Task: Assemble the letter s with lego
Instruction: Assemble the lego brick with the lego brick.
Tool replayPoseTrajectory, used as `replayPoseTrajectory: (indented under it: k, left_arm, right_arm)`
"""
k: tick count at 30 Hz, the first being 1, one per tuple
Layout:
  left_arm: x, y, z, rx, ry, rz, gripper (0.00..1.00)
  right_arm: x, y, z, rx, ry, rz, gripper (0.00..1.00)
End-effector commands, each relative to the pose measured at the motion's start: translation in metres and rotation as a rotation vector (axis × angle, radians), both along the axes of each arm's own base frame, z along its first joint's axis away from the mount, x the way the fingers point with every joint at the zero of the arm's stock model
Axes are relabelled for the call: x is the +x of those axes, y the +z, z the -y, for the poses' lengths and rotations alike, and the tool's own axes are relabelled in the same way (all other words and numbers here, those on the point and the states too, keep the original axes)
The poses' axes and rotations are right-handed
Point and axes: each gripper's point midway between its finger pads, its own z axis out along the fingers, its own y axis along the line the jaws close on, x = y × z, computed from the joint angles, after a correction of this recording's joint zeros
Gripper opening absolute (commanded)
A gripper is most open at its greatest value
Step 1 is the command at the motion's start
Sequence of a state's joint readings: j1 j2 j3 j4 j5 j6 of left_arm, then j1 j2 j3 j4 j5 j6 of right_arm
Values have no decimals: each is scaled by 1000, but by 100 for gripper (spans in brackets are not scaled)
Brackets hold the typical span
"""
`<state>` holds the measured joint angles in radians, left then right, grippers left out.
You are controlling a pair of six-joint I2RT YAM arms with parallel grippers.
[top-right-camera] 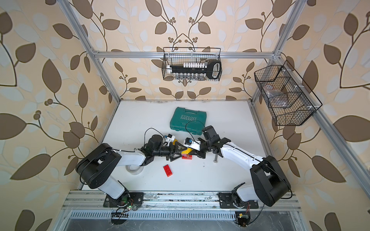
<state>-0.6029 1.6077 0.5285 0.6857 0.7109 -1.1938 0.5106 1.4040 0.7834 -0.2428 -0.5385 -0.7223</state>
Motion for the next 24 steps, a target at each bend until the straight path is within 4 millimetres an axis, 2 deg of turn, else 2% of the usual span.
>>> replayPoseTrajectory:
  k: [1, 24]
  left_arm:
    - [-3, 8, 6, -37, -28, 19, 84]
    - [-3, 12, 6, -34, -33, 29, 74]
  right_arm:
    - [-6, -10, 2, -26, -4, -25, 5]
    - [-4, -17, 4, -55, -18, -35, 5]
